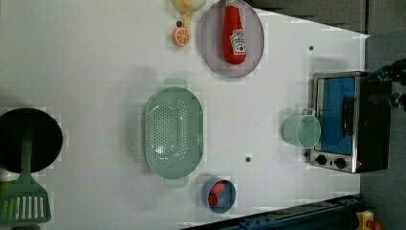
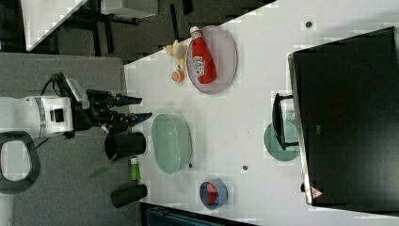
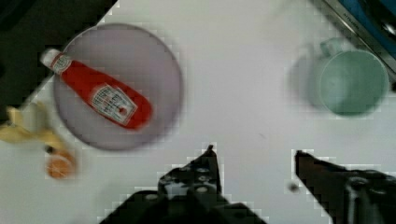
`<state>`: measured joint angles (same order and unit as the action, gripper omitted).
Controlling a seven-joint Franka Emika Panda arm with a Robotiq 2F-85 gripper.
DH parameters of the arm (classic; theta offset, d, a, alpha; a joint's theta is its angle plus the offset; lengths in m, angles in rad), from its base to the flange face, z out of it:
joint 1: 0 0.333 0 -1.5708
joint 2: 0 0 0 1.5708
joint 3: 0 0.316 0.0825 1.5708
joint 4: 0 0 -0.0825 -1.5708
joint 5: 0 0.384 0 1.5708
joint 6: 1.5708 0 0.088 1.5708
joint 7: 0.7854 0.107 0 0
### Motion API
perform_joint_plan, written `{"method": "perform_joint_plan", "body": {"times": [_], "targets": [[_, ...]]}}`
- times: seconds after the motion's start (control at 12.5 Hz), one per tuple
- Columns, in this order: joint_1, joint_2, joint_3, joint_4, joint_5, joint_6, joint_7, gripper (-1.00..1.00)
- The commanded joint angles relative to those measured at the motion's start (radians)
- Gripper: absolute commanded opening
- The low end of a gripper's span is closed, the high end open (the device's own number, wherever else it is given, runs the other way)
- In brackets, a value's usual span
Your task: Drag strainer left to right.
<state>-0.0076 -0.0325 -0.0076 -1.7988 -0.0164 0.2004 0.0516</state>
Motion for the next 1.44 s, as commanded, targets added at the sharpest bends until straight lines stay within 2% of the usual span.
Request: {"method": "perform_joint_plan", "body": {"times": [0.08, 0.24, 0.48, 0.64, 1.04, 1.44], "targets": [[-0.016, -0.404, -0.028, -0.225, 0.021, -0.164, 0.070, 0.59], [-0.011, -0.400, -0.013, -0.225, 0.032, -0.162, 0.076, 0.99], [0.017, -0.367, 0.080, -0.225, 0.065, -0.152, 0.114, 1.00], [0.034, -0.324, 0.180, -0.225, 0.070, -0.132, 0.232, 1.00], [0.046, -0.154, 0.457, -0.227, 0.070, 0.068, 0.684, 1.00], [0.049, 0.088, 0.603, -0.258, 0.063, 0.307, 1.158, 1.00]]}}
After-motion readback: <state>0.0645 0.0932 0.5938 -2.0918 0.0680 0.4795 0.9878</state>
